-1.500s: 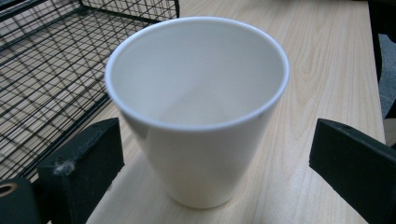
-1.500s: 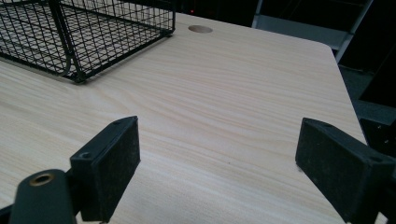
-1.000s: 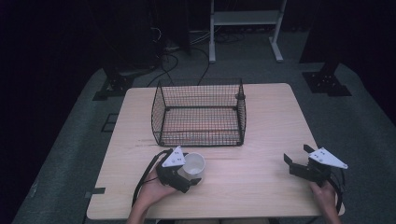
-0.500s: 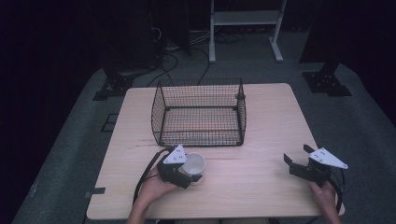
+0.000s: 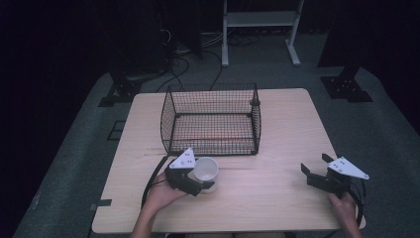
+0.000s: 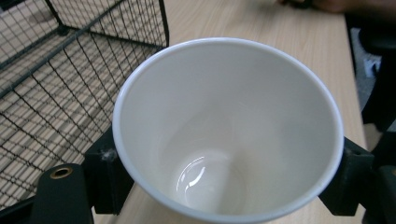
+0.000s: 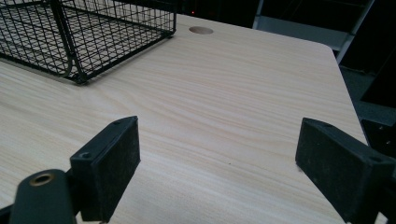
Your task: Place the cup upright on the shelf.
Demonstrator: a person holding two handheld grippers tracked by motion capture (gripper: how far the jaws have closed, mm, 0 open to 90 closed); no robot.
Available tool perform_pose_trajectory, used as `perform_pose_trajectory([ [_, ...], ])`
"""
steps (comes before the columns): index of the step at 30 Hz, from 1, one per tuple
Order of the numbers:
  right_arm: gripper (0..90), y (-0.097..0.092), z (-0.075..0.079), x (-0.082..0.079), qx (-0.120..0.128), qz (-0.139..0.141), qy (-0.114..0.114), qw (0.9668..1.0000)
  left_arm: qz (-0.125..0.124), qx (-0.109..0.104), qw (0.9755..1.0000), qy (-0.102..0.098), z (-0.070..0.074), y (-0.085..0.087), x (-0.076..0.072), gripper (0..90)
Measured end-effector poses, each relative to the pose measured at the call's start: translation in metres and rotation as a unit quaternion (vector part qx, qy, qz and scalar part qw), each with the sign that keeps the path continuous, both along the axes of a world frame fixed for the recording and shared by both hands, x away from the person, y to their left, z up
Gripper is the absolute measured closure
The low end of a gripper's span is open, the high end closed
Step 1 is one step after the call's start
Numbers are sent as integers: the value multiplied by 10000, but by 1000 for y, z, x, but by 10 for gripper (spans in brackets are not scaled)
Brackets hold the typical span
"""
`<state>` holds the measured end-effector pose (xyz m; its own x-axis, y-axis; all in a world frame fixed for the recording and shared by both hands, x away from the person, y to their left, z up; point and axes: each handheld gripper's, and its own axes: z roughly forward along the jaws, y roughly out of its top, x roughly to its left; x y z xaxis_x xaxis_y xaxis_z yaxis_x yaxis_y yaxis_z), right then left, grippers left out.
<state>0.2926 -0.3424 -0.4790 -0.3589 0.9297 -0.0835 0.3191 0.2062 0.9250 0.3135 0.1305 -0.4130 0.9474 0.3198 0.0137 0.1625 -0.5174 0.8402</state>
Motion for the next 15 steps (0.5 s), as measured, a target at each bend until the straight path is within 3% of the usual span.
perform_pose_trajectory([
  [2,130,0,0,0,-2,3,-2,10000,-29,-76,10000,-35,5,0,0,200],
  [10,130,0,0,0,8,-3,2,10000,-169,-100,9998,-19,19,-2,3,200],
  [15,130,0,0,0,7,-14,-7,10000,-189,-83,9997,-112,27,-2,6,200],
])
